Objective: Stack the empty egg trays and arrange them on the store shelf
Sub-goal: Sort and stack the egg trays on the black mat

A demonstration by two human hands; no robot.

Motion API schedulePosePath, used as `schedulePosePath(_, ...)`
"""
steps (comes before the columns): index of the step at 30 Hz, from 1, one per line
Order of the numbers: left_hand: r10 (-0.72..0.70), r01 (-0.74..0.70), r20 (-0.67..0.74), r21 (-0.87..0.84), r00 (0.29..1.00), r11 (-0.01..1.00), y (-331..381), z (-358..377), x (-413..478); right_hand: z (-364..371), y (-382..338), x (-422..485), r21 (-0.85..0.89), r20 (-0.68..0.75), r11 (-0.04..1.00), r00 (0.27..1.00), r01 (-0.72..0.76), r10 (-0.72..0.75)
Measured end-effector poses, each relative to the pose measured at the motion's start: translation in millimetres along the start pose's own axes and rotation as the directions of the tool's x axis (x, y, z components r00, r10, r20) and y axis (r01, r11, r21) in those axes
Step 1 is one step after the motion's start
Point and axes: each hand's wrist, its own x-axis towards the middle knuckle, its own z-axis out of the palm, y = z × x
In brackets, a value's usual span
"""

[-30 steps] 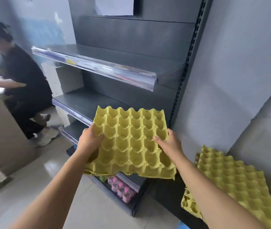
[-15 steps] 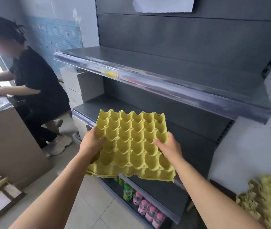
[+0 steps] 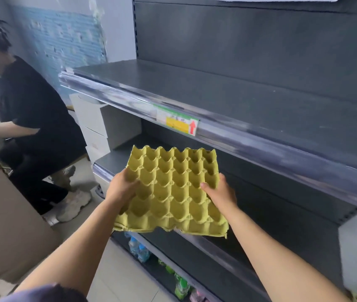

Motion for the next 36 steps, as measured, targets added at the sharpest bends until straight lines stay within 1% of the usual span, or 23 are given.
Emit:
schedulePosePath(3,-0.013,0.015,0.080,-0.031,0.997,0.999,-1,-16,39,27,-21,18,-0.022,-0.048,0.999,0.998,-0.043,0.042)
schedulePosePath(6,0.008,-0.002,0.165,-0.038,0.986,0.999,-8,-34,83,61,-40,33,-0.008,-0.102,0.994,0.989,-0.109,0.107)
schedulePosePath(9,0.076,-0.067,0.246,-0.043,0.966,0.997,-19,-45,127,93,-55,41,0.031,-0.155,0.982,0.969,-0.188,0.190)
schedulePosePath(11,0.109,-0.109,0.277,-0.016,0.955,0.994,-28,-49,155,114,-62,44,0.064,-0.191,0.973,0.954,-0.222,0.230)
schedulePosePath(13,0.128,-0.136,0.286,0.006,0.949,0.991,-36,-52,177,132,-66,46,0.104,-0.199,0.966,0.946,-0.238,0.255)
schedulePosePath(16,0.138,-0.174,0.293,0.102,0.946,0.979,-56,-47,218,153,-70,56,0.143,-0.215,0.953,0.931,-0.269,0.295)
schedulePosePath(19,0.162,-0.221,0.282,0.192,0.945,0.956,-68,-36,252,165,-72,69,0.133,-0.253,0.952,0.920,-0.274,0.300)
schedulePosePath(24,0.200,-0.266,0.287,0.211,0.937,0.941,-64,-19,291,174,-69,109,0.103,-0.281,0.949,0.906,-0.298,0.315)
schedulePosePath(29,0.248,-0.317,0.275,0.242,0.929,0.917,-76,-2,320,192,-62,133,0.095,-0.328,0.955,0.897,-0.281,0.296)
schedulePosePath(31,0.272,-0.353,0.284,0.290,0.919,0.890,-80,1,328,198,-63,136,0.099,-0.346,0.958,0.893,-0.270,0.287)
schedulePosePath(33,0.271,-0.377,0.302,0.382,0.914,0.844,-82,2,331,199,-64,138,0.092,-0.346,0.958,0.894,-0.270,0.285)
schedulePosePath(35,0.292,-0.397,0.276,0.501,0.915,0.769,-80,2,327,195,-66,137,0.037,-0.330,0.953,0.897,-0.300,0.295)
schedulePosePath(36,0.329,-0.410,0.245,0.552,0.912,0.726,-79,2,322,193,-67,135,-0.017,-0.324,0.947,0.898,-0.320,0.297)
